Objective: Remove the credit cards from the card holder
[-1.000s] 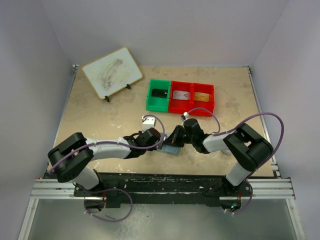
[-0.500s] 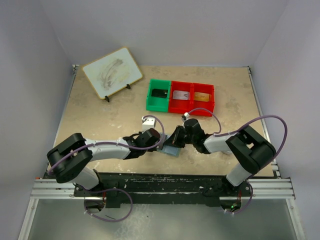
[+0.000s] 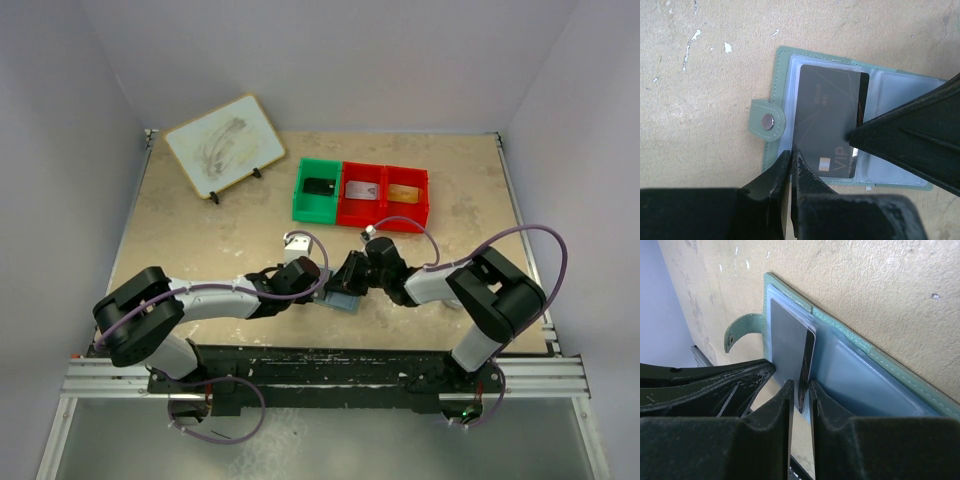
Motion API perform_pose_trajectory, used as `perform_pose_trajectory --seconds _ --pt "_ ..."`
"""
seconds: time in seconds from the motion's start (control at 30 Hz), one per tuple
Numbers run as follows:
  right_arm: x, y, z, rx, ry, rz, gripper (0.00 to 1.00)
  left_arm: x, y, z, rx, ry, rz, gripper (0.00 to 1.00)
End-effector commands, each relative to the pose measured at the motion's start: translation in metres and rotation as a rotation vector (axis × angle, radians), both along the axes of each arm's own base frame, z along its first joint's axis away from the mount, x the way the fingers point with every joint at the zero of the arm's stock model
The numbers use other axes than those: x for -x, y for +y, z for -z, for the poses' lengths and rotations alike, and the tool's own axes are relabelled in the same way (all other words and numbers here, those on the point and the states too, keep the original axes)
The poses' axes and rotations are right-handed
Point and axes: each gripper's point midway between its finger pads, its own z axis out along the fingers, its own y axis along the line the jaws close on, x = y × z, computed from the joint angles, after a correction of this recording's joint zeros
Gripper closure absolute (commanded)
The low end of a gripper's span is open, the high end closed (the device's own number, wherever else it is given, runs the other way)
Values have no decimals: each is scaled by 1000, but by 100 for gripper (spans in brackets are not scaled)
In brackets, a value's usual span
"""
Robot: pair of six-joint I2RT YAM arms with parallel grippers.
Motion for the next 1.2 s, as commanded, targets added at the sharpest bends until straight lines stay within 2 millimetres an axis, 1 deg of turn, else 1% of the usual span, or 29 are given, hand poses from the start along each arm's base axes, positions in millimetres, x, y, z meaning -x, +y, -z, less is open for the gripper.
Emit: perform_pose_trajectory --seconds 0.0,0.07,0.2,0.47,0.5,0.6,0.7,0.77,0.83,0.9,1.03,1.17 --pt "-13 -5 7 38 -15 73 77 19 2 10 -16 71 45 100" --pt "-12 -8 10 39 -10 89 75 19 2 10 -15 71 45 100" --pt "-12 -6 10 30 -18 81 74 20 1 10 -7 73 49 100" --pt "-13 6 9 20 -41 43 73 21 -1 12 -2 81 55 100" --pt "-13 7 8 15 -43 42 74 21 -2 13 -1 84 56 100" --pt "-15 10 4 13 -58 45 80 21 -2 14 -3 87 57 100" --pt "-17 12 1 14 -73 38 94 21 -2 14 -2 87 56 100" --pt "-16 13 -3 15 -85 32 100 21 -2 14 -2 86 56 100" --pt "-19 9 -4 39 -97 40 100 21 -1 14 -5 86 56 100" --pt "-12 6 -3 61 -73 23 100 22 -1 14 -4 87 53 100" --pt "-15 2 -14 79 -100 22 100 22 1 15 -5 87 43 100" --pt "-13 -4 -19 83 -99 27 100 22 4 15 -8 84 33 100"
